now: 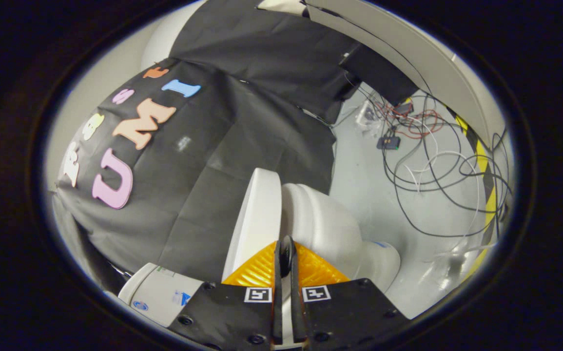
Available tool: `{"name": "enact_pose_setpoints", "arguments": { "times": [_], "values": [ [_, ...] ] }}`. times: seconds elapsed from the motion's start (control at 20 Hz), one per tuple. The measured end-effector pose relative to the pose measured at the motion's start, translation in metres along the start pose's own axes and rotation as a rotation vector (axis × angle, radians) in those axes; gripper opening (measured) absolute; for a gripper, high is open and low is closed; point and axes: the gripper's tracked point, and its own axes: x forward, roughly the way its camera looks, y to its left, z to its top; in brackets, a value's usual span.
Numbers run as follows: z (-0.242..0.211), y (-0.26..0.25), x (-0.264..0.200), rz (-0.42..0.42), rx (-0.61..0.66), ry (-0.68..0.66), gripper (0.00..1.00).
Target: Open the toilet lid.
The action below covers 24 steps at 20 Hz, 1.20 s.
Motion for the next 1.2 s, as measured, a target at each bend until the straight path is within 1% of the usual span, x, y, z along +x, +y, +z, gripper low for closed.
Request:
{"name": "enact_pose_setpoints", "arguments": {
  "times": [0.2, 0.35, 0.4, 0.45, 0.5, 0.55, 0.6, 0.65, 0.75, 0.95, 1.1, 1.2],
  "values": [
    [0.014, 0.062, -0.021, 0.041, -0.172, -0.054, 0.08],
    [0.017, 0.119, -0.038, 0.123, -0.228, -0.097, 0.08],
    [0.016, 0.134, -0.040, 0.131, -0.245, -0.106, 0.08],
    [0.013, 0.144, -0.044, 0.131, -0.268, -0.111, 0.08],
    [0.010, 0.160, -0.046, 0.163, -0.277, -0.121, 0.08],
    [0.006, 0.158, -0.044, 0.145, -0.319, -0.111, 0.09],
    [0.007, 0.168, -0.051, 0.149, -0.351, -0.121, 0.10],
    [0.002, 0.178, -0.055, 0.160, -0.385, -0.109, 0.07],
    [-0.004, 0.196, -0.060, 0.195, -0.471, -0.098, 0.07],
    [-0.023, 0.243, -0.070, 0.297, -0.663, -0.061, 0.07],
    [-0.043, 0.271, -0.078, 0.404, -0.756, -0.029, 0.08],
    [-0.058, 0.288, -0.084, 0.472, -0.800, -0.005, 0.12]
  ]
}}
